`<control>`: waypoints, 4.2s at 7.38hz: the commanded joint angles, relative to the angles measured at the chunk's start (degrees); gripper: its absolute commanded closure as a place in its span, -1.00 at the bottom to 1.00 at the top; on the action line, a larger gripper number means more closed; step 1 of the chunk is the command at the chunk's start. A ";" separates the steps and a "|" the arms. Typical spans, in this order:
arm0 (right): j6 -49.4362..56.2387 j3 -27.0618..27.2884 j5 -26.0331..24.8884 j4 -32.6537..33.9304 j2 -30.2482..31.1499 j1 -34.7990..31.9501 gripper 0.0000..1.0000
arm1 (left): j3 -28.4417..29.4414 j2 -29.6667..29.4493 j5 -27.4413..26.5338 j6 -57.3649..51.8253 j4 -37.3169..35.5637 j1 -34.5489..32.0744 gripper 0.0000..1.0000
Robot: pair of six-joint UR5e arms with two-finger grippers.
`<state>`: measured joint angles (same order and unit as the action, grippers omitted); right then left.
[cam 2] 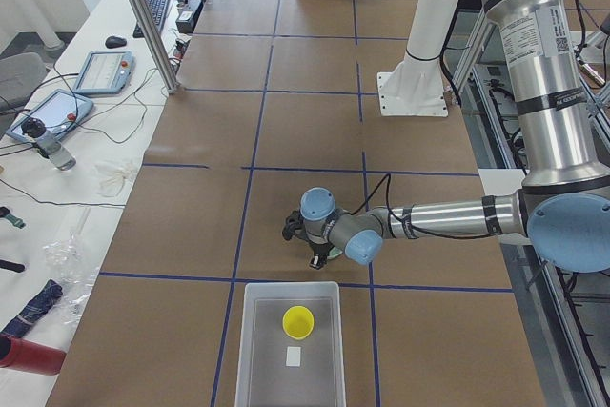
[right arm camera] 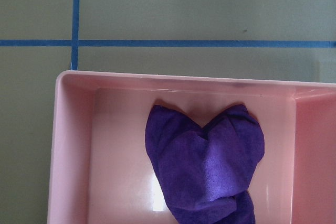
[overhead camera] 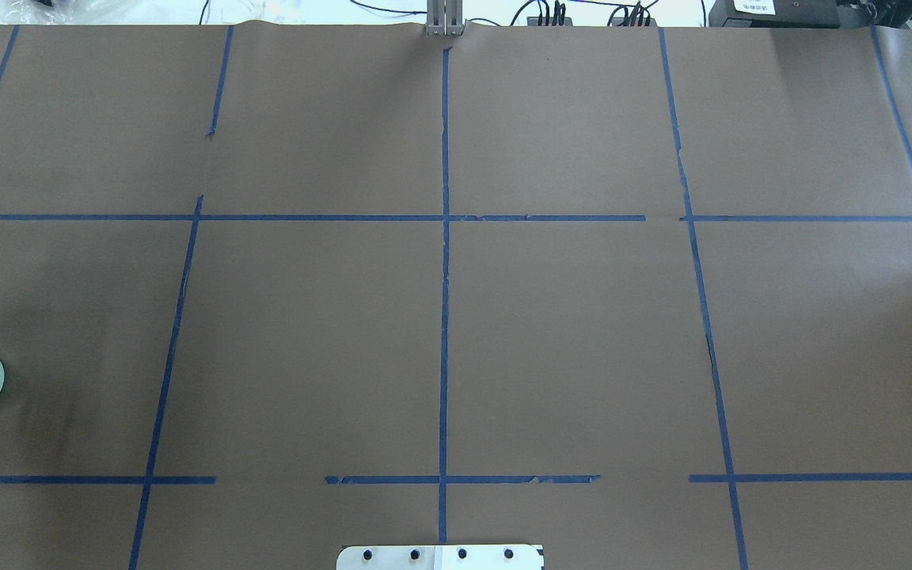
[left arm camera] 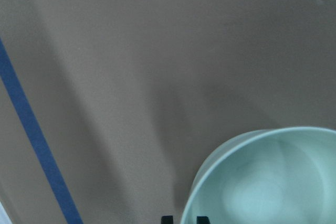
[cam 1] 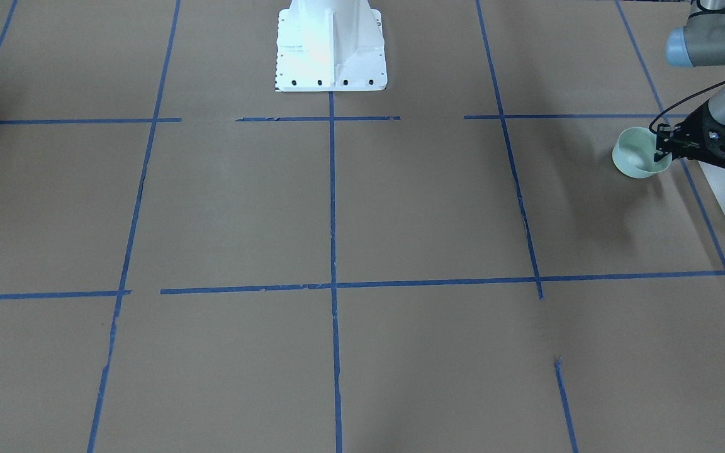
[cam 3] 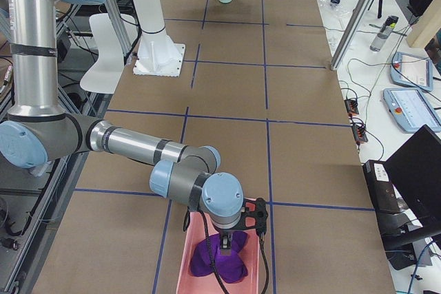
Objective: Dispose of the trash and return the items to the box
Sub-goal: 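Carry the green bowl with the left gripper into the clear bin, then release the green bowl in the clear bin and raise the left gripper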
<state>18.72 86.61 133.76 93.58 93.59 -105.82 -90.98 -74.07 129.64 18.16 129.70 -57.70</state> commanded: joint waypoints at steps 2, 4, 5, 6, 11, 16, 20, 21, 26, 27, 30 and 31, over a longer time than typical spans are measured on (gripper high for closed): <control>0.00 0.05 0.01 0.02 0.10 0.00 -1.00 | 3.25 -0.02 0.09 0.03 5.44 0.31 1.00; -0.69 5.02 1.32 0.28 -0.07 0.08 -1.00 | -3.09 0.42 1.31 0.30 6.01 -0.21 1.00; -7.14 11.06 1.85 0.81 0.01 1.91 -1.00 | -7.58 0.68 5.50 0.30 5.48 -0.65 1.00; -12.95 14.78 1.94 0.81 0.19 4.63 -1.00 | -7.54 -0.01 9.45 0.12 4.95 -6.14 1.00; -29.07 26.23 3.08 0.99 1.42 12.82 -1.00 | 2.14 -14.17 -3.49 -49.66 -27.74 -35.57 1.00; -30.67 26.33 3.79 0.99 1.68 13.97 -1.00 | 28.73 -20.85 -3.25 -68.08 -24.07 -43.46 1.00; -31.02 26.15 5.37 1.07 1.86 14.41 -1.00 | 38.77 -19.53 -3.08 -65.19 -10.70 -43.37 1.00; -31.02 26.15 5.46 1.07 2.21 14.41 -1.00 | 39.39 -19.44 -3.08 -65.18 -10.52 -43.37 1.00; -31.02 25.89 5.46 0.99 2.39 14.58 -1.00 | 41.24 -19.09 -0.37 -63.79 -10.43 -43.29 -0.99; -31.02 25.89 5.37 0.99 2.65 14.76 -1.00 | 40.72 -19.18 0.61 -62.56 -10.43 -43.29 -1.00; -31.02 26.24 5.37 0.90 2.65 14.76 -1.00 | 17.08 -19.70 0.62 -52.47 -28.42 -43.20 -1.00; -31.02 26.68 5.46 0.90 2.65 14.76 -1.00 | 4.36 -19.79 1.83 -46.09 -39.24 -43.20 -1.00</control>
<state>-12.30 112.85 139.15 94.49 96.23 -91.06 -72.24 -93.59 130.53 -34.49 103.32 -100.90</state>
